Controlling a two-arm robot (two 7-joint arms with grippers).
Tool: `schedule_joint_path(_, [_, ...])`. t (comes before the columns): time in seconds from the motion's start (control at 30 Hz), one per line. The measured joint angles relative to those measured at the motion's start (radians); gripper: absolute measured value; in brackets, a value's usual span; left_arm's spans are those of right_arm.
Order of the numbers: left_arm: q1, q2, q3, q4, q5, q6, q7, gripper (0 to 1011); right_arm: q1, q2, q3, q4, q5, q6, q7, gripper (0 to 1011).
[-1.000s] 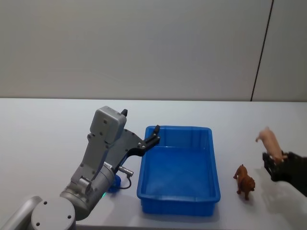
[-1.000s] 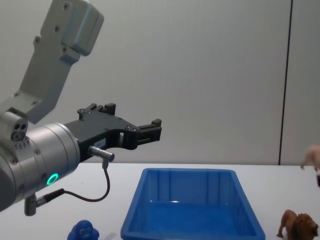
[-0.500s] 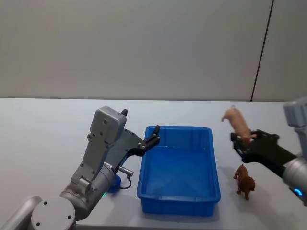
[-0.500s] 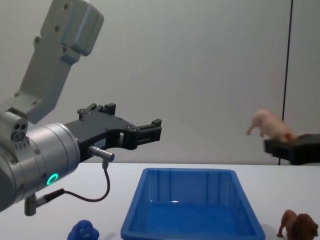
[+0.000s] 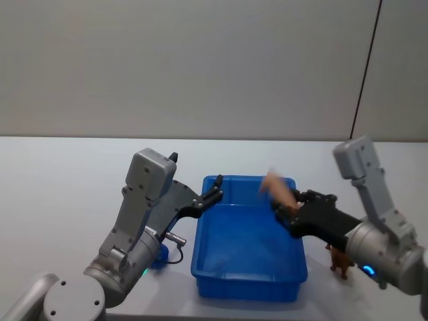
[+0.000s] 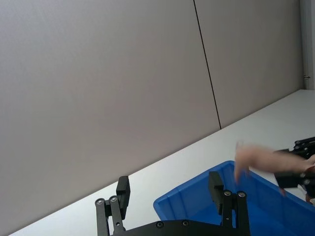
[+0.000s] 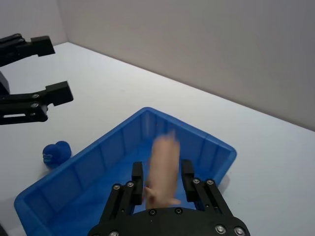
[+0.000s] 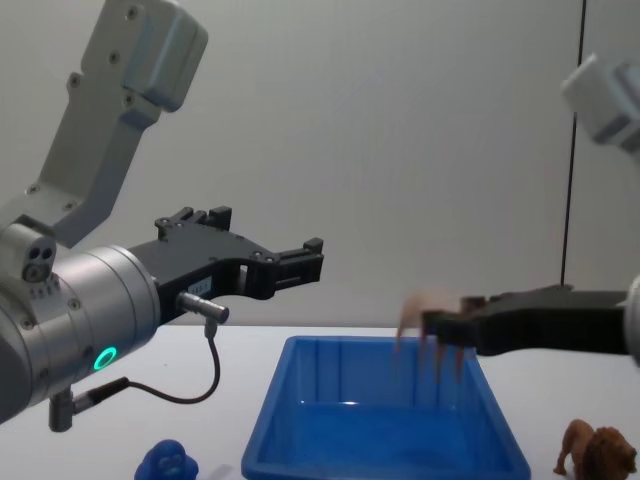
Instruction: Pick up the two dolls from the table and place them into the box.
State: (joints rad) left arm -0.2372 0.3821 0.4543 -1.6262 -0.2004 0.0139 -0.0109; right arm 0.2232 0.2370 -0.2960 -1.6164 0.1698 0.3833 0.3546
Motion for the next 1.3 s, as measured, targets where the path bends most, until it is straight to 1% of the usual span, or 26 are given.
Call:
schedule_joint_path(0.03, [0.000, 0.000, 0.000, 0.000, 0.000, 0.000, 0.000, 1002, 0.002, -0.003, -0.003, 0.002, -0.003, 0.003, 0.001, 435])
schedule_joint_path(0.07, [0.000, 0.000, 0.000, 0.000, 0.000, 0.000, 0.000, 1001, 0.006, -0.010, -0.010, 0.008, -0.010, 0.007, 0.002, 482])
schedule_joint_path(0.1, [0.000, 0.000, 0.000, 0.000, 0.000, 0.000, 0.000, 1002, 0.007, -0.013, -0.013, 0.011, -0.013, 0.009, 0.003, 482])
schedule_joint_path(0.13, [0.000, 0.000, 0.000, 0.000, 0.000, 0.000, 0.000, 1002, 0.010, -0.017, -0.016, 0.014, -0.016, 0.011, 0.003, 539])
schedule_joint_path(0.23, [0.000, 0.000, 0.000, 0.000, 0.000, 0.000, 0.000, 1002, 0.014, -0.026, -0.025, 0.021, -0.024, 0.014, 0.003, 622])
schedule_joint_path(0.27, [0.000, 0.000, 0.000, 0.000, 0.000, 0.000, 0.000, 1002, 0.016, -0.030, -0.029, 0.024, -0.028, 0.014, 0.003, 683])
schedule_joint_path(0.3, [0.000, 0.000, 0.000, 0.000, 0.000, 0.000, 0.000, 1002, 0.017, -0.032, -0.031, 0.025, -0.030, 0.014, 0.003, 683])
schedule_joint_path(0.4, [0.000, 0.000, 0.000, 0.000, 0.000, 0.000, 0.000, 1002, 0.018, -0.034, -0.034, 0.027, -0.033, 0.011, 0.001, 794])
schedule_joint_path(0.43, [0.000, 0.000, 0.000, 0.000, 0.000, 0.000, 0.000, 1002, 0.018, -0.035, -0.035, 0.027, -0.034, 0.008, -0.001, 813])
schedule_joint_path(0.5, [0.000, 0.000, 0.000, 0.000, 0.000, 0.000, 0.000, 1002, 0.018, -0.035, -0.036, 0.027, -0.035, 0.001, -0.007, 883])
schedule_joint_path(0.53, [0.000, 0.000, 0.000, 0.000, 0.000, 0.000, 0.000, 1002, 0.018, -0.035, -0.036, 0.027, -0.035, 0.001, -0.007, 883])
schedule_joint_path(0.63, [0.000, 0.000, 0.000, 0.000, 0.000, 0.000, 0.000, 1002, 0.013, -0.030, -0.032, 0.021, -0.031, -0.012, -0.020, 976])
schedule_joint_path(0.67, [0.000, 0.000, 0.000, 0.000, 0.000, 0.000, 0.000, 1002, 0.011, -0.028, -0.030, 0.018, -0.028, -0.014, -0.024, 993])
schedule_joint_path(0.83, [0.000, 0.000, 0.000, 0.000, 0.000, 0.000, 0.000, 1002, -0.003, -0.010, -0.015, 0.004, -0.007, -0.027, -0.044, 1001])
schedule_joint_path(0.97, [0.000, 0.000, 0.000, 0.000, 0.000, 0.000, 0.000, 1002, -0.027, 0.016, 0.005, -0.017, 0.020, -0.034, -0.061, 1001])
schedule_joint_path(1.07, [0.000, 0.000, 0.000, 0.000, 0.000, 0.000, 0.000, 1002, -0.039, 0.028, 0.013, -0.024, 0.032, -0.036, -0.068, 1001])
schedule_joint_path(1.17, [0.000, 0.000, 0.000, 0.000, 0.000, 0.000, 0.000, 1002, -0.066, 0.055, 0.029, -0.040, 0.055, -0.038, -0.077, 1001])
schedule_joint_path(1.27, [0.000, 0.000, 0.000, 0.000, 0.000, 0.000, 0.000, 1002, -0.086, 0.074, 0.040, -0.052, 0.068, -0.039, -0.083, 1001])
schedule_joint_path(1.3, [0.000, 0.000, 0.000, 0.000, 0.000, 0.000, 0.000, 1002, -0.086, 0.074, 0.040, -0.052, 0.068, -0.039, -0.083, 1001])
